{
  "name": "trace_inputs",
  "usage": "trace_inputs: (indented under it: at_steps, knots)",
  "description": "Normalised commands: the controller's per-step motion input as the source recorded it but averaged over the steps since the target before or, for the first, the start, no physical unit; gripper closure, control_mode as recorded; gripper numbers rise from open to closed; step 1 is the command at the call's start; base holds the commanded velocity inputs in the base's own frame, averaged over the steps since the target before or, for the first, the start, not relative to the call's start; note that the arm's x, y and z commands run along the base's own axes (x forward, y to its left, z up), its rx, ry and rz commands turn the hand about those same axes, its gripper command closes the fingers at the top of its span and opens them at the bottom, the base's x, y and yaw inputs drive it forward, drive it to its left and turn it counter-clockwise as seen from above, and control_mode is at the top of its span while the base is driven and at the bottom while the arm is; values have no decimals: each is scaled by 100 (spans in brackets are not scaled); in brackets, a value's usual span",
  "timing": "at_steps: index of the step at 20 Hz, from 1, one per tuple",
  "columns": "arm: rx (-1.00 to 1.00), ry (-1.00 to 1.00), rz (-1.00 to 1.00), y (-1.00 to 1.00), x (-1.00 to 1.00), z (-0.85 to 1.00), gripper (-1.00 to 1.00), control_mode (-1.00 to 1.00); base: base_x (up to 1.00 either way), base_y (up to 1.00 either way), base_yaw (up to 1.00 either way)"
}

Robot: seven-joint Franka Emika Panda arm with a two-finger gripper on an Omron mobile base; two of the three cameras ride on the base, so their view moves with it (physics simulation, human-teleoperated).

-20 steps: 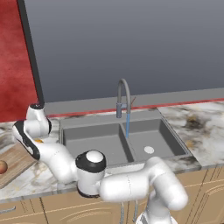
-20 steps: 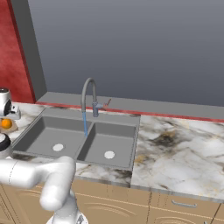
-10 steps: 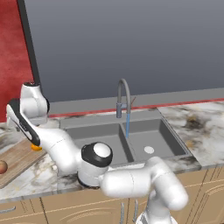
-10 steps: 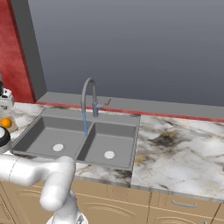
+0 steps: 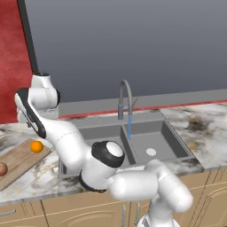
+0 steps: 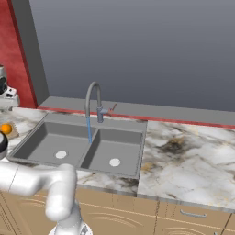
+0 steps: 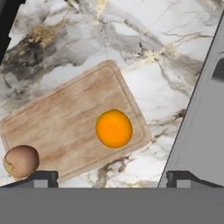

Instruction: Pick the peach, orange from the sink and place them on the cutting board to airdry. Then turn off the sink faucet.

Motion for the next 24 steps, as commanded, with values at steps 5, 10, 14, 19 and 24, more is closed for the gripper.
trace_inputs:
  at_steps: [5, 10, 14, 19, 24]
  knots:
    - [5, -9, 0, -63, -60, 77, -100, -100, 0, 0, 0]
    - [4, -6, 0, -58, -53, 49, -100, -100, 0, 0, 0]
    - [10, -5, 0, -75, -66, 0, -100, -100, 0, 0, 0]
    - [14, -6, 0, -69, -76, 3, -100, -100, 0, 0, 0]
    - [6, -22, 0, -54, -84, 41, -100, -100, 0, 0, 0]
